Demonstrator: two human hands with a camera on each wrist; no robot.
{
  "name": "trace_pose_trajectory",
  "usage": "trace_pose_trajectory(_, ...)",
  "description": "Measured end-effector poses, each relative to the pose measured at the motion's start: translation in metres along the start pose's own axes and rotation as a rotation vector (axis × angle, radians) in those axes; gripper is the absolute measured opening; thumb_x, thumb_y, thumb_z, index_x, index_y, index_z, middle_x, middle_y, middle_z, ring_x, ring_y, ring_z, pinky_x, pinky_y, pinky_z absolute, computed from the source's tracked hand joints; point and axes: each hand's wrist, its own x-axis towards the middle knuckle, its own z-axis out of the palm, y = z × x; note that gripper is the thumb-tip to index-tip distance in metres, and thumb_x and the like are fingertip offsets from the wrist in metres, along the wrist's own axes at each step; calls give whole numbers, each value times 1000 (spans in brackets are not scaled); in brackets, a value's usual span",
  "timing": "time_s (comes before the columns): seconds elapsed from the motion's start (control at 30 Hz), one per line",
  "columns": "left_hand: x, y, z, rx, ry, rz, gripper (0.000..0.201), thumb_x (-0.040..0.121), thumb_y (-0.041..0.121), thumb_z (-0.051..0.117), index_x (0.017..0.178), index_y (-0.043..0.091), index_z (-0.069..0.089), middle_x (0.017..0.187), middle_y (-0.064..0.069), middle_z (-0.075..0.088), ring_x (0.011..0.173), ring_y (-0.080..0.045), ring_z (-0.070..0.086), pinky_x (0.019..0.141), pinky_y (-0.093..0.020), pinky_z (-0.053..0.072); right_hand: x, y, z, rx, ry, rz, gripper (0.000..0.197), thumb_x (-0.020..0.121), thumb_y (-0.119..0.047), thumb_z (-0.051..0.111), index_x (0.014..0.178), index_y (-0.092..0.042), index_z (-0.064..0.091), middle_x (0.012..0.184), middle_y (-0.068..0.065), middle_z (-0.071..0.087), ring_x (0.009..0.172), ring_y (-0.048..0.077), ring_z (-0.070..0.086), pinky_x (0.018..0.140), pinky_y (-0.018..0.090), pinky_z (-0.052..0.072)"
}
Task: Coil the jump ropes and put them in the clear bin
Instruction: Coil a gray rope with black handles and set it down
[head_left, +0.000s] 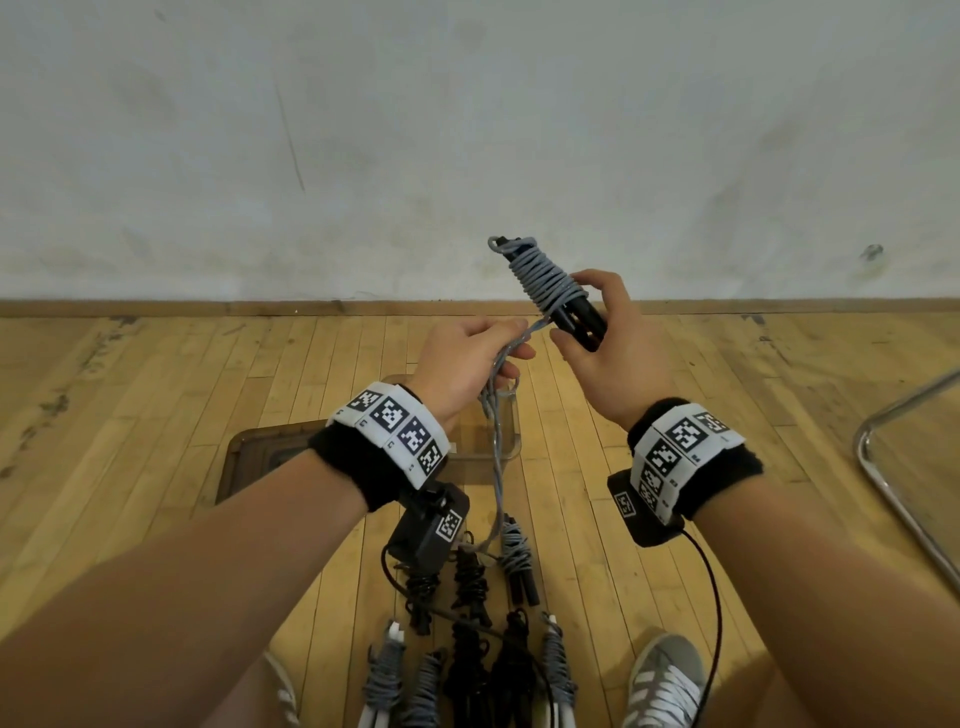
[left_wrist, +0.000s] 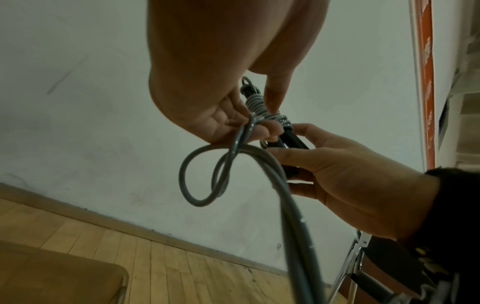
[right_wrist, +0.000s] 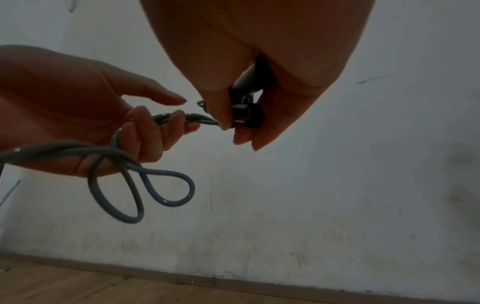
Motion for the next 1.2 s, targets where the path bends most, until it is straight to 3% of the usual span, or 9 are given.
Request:
trace_pose_trajectory(0.13, -1, 1, 4, -28, -31, -21, 24, 100, 30, 64, 106, 10, 77, 92, -3, 80, 74, -12, 72, 73, -27, 60, 0, 2, 4, -37, -53, -38, 54, 100, -22, 57, 149, -29, 35, 100, -6, 65, 72, 4, 60, 58, 23, 43)
trace_pose_trajectory(0.27, 0, 1, 3, -39, -25, -32, 26, 99, 31, 65, 108, 9, 76, 94, -4, 80, 79, -15, 75, 78, -29, 61, -3, 4, 14, 119, -143, -68, 49, 110, -28, 32, 158, -25, 25, 142, 1, 55, 116, 15, 59, 97, 36, 51)
trace_pose_trajectory(0.37, 0, -2, 2, -58, -37, -54, 30, 98, 36, 67, 107, 8, 76, 93, -7, 80, 82, -20, 76, 82, -35, 62, -4, 9, 18, 84, -153, -127, 49, 109, -22, 35, 157, -30, 30, 142, 3, 55, 125, 16, 55, 104, 41, 49)
trace_pose_trajectory(0.53, 0, -1, 0, -67, 16, -44, 42, 92, 54, 69, 102, 14, 79, 90, -5, 80, 79, -18, 76, 79, -34, 62, -3, 6, 15, 111, -167, -175, 52, 101, -22, 57, 149, -37, 43, 122, -3, 61, 114, 12, 58, 99, 42, 52)
trace_pose_trajectory(0.67, 2, -1, -1, -67, 62, -21, 35, 91, 50, 72, 97, 16, 79, 83, 1, 78, 68, -9, 69, 67, -27, 56, -5, -5, 10, 194, -177, -108, 70, 92, -28, 73, 150, -39, 36, 108, -7, 59, 96, 3, 62, 86, 20, 52)
trace_pose_trajectory(0.8, 5, -3, -1, -54, 12, -11, 37, 94, 47, 69, 105, 13, 78, 83, 2, 77, 69, -8, 69, 64, -25, 53, -4, -8, 6, 338, -180, 15, 71, 90, -26, 77, 150, -29, 39, 116, -4, 65, 98, 2, 65, 81, 12, 51)
trace_pose_trajectory(0.97, 9, -5, -4, -16, 2, 11, 31, 97, 45, 66, 104, 18, 78, 85, 3, 78, 64, -4, 62, 61, -20, 48, -3, -6, 4, 369, -225, 54, 63, 97, -24, 68, 152, -26, 38, 123, 5, 68, 103, 11, 68, 92, 31, 55)
trace_pose_trajectory(1.13, 10, -8, -2, -7, 8, 46, 31, 96, 45, 67, 93, 17, 79, 71, 5, 64, 58, -6, 48, 51, -13, 38, -4, -7, 0, 313, -249, 20, 61, 102, -28, 60, 155, -27, 30, 118, 3, 69, 100, 10, 70, 85, 26, 59)
trace_pose_trajectory(1.2, 9, -9, -2, -15, 0, 49, 32, 96, 44, 67, 91, 15, 79, 73, 1, 63, 57, -7, 46, 50, -12, 38, -5, -7, 2, 279, -276, 0, 56, 104, -30, 56, 153, -28, 28, 107, 0, 72, 89, 13, 72, 83, 35, 60)
